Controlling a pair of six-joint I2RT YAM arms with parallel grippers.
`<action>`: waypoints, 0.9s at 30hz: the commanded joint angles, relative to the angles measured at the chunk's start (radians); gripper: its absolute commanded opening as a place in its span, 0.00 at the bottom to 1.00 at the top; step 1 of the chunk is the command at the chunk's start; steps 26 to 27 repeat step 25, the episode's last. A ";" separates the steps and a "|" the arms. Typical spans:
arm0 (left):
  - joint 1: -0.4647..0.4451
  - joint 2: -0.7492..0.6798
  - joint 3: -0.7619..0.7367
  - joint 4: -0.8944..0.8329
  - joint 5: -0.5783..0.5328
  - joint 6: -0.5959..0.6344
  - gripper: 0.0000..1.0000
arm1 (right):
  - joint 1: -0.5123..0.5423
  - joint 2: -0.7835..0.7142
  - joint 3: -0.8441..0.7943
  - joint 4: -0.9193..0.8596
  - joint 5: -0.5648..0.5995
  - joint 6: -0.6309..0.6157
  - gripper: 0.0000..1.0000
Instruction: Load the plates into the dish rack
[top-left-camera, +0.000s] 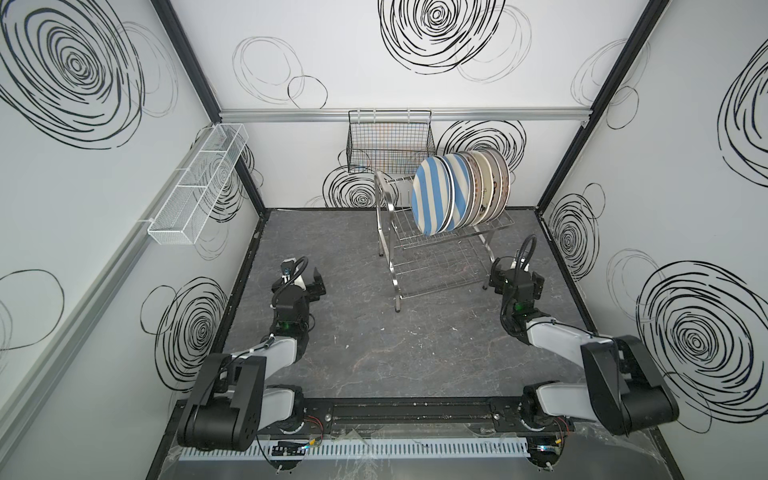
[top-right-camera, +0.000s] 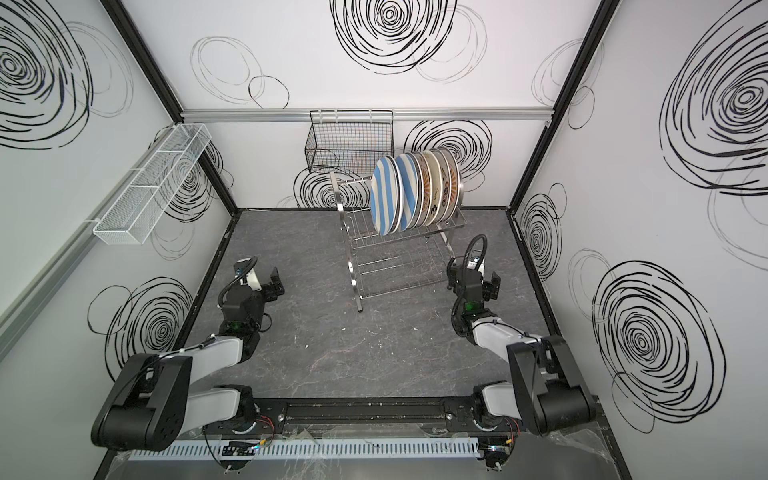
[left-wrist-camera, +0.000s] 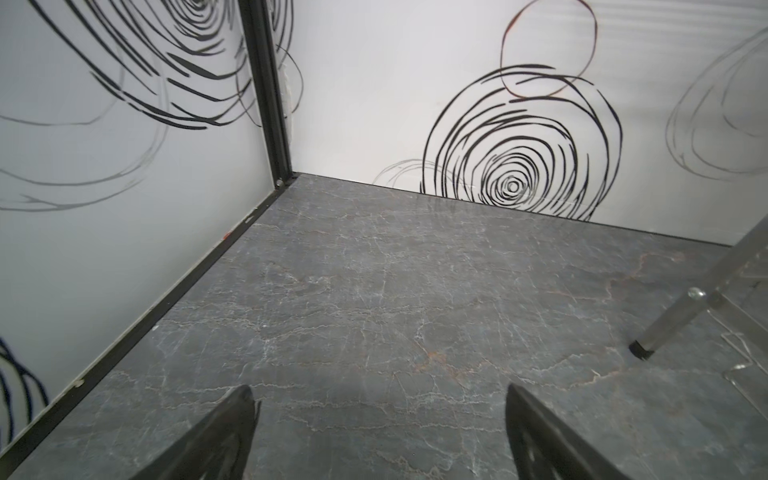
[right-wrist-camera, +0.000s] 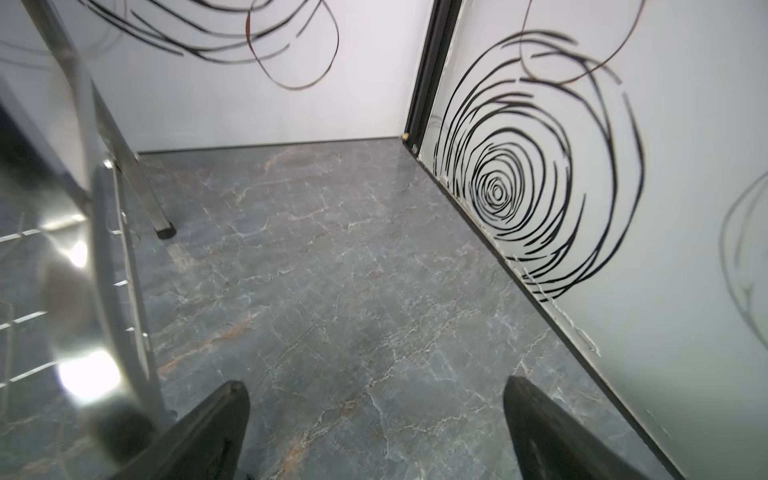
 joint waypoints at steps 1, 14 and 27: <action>0.000 0.091 0.008 0.228 0.093 0.049 0.96 | -0.060 0.061 -0.049 0.270 -0.083 -0.038 1.00; -0.005 0.174 -0.075 0.453 0.194 0.087 0.96 | -0.185 0.092 -0.201 0.519 -0.302 0.026 1.00; 0.002 0.174 -0.077 0.461 0.209 0.083 0.96 | -0.184 0.092 -0.197 0.510 -0.303 0.030 1.00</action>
